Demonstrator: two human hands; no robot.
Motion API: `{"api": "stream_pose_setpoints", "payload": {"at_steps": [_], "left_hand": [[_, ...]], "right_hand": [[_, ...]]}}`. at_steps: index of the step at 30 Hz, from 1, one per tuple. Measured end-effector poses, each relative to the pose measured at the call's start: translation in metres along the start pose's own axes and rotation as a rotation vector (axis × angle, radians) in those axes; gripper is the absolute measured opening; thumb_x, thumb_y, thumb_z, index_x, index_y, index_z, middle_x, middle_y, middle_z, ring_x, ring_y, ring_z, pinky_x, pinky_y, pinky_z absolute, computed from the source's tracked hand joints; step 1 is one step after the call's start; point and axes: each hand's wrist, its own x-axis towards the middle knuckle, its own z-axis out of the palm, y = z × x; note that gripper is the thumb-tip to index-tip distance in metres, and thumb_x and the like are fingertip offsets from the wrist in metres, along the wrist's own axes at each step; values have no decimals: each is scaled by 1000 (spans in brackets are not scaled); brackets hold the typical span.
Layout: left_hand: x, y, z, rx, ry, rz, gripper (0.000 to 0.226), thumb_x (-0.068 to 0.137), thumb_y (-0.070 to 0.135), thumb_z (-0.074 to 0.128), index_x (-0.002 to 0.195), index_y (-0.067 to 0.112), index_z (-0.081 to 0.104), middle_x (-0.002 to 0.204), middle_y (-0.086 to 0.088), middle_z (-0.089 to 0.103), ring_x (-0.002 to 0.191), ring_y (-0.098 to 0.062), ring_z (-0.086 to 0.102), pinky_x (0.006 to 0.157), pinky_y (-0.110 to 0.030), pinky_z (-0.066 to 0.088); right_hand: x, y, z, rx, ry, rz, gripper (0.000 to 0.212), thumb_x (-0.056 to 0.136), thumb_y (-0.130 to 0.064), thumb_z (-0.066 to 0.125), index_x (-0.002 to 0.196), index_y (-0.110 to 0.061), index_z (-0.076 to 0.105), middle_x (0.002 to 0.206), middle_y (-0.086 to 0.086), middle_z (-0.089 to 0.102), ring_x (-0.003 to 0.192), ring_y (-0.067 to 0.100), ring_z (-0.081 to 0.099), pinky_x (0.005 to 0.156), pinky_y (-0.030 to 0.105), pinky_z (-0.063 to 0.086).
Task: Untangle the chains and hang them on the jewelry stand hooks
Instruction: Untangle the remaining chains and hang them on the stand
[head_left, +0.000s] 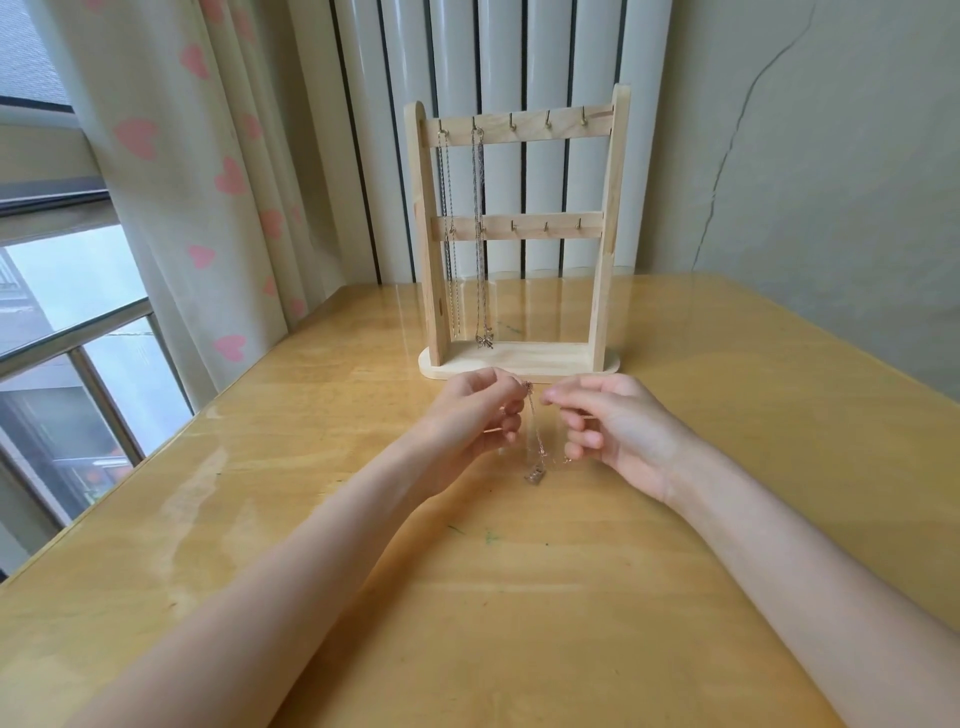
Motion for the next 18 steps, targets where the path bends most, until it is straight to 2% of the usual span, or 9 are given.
{"api": "stream_pose_setpoints", "payload": {"at_steps": [8,13,18], "left_hand": [[-5,1,6,185,-57,32,16,91,15,53,76,16,47,52,12,45,42,-5,34,42,-14,33],[-7,1,6,201,-20,55,10,92,17,53,83,14,49,56,9,43,42,-5,35,42,-16,33],[-7,2,1,193,-14,73,12,92,17,53,79,17,52,60,7,41,43,-5,34,43,-16,34]], "right_hand": [[3,-2,-1,228,50,-51,14,87,-4,52,73,-6,54,58,3,41,42,11,40,49,24,48],[2,0,-1,96,34,-33,3,85,-5,58,82,-3,58,60,2,46,38,8,35,43,23,41],[1,1,-1,-3,58,-29,21,84,-8,61,101,3,65,62,1,45,36,7,34,43,21,42]]}}
